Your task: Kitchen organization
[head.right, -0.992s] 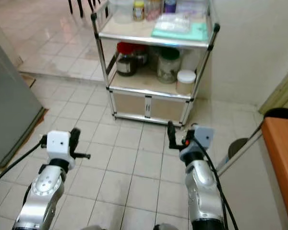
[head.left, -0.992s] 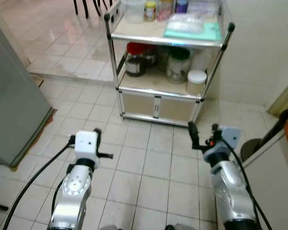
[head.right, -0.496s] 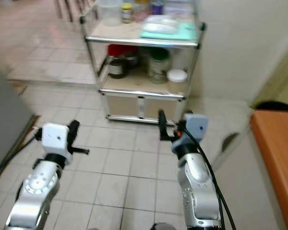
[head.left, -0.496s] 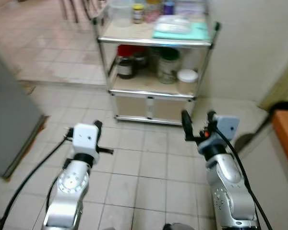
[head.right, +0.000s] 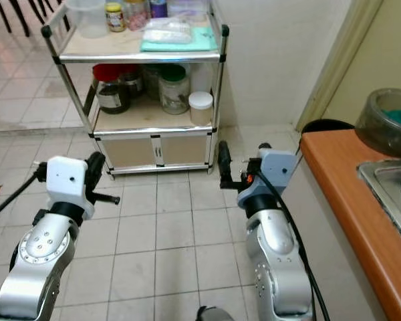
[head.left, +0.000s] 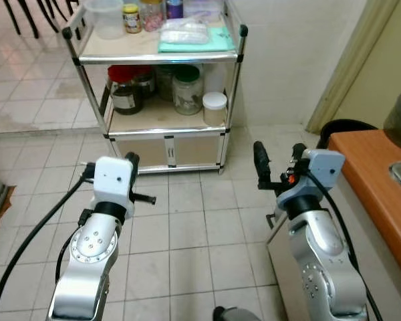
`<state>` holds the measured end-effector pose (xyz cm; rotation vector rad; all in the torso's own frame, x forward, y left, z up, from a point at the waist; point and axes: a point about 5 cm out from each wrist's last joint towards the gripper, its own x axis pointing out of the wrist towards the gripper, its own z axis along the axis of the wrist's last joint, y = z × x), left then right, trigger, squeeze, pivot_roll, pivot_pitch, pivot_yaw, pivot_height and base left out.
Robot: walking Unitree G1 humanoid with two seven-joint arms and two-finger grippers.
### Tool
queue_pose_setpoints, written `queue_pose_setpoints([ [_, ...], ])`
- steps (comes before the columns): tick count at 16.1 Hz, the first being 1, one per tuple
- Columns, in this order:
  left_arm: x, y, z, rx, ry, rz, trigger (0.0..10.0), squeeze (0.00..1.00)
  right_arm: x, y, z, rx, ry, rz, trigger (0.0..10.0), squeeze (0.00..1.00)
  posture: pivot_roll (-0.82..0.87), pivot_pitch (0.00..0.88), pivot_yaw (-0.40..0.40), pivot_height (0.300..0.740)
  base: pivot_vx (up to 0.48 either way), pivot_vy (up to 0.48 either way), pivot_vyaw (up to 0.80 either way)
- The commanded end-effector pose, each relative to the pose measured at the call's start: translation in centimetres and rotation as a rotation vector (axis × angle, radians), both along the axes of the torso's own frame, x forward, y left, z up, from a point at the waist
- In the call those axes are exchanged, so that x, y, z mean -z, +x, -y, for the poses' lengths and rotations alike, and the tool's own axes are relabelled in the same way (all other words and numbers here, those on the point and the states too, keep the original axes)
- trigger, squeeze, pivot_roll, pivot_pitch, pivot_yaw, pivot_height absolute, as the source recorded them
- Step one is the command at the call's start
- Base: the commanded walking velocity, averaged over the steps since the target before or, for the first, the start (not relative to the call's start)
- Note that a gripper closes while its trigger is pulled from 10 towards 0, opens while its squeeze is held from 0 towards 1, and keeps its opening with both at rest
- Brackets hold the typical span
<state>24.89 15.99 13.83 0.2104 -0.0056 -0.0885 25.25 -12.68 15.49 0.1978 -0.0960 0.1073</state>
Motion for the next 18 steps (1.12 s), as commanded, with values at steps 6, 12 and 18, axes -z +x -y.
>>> queue_pose_setpoints([
  [6,0.8,0.2,0.6,0.043,-0.011,-0.066,10.0,0.0,0.9,-0.4,1.9,0.126,-0.112,-0.079,10.0,1.0,-0.09,0.0,0.08,0.74,0.0,0.0,-0.8],
  [12,-0.3,-0.1,1.1,-0.038,-0.006,0.063,10.0,0.0,0.4,0.5,2.9,0.109,-0.089,-0.082,10.0,1.0,-0.04,0.0,0.054,0.74,0.0,0.0,-0.8],
  [18,0.9,1.3,0.0,0.01,-0.041,-0.061,10.0,0.0,1.0,1.5,3.1,0.132,-0.256,-0.084,10.0,1.0,-0.09,0.0,0.084,0.74,0.0,0.0,-0.79],
])
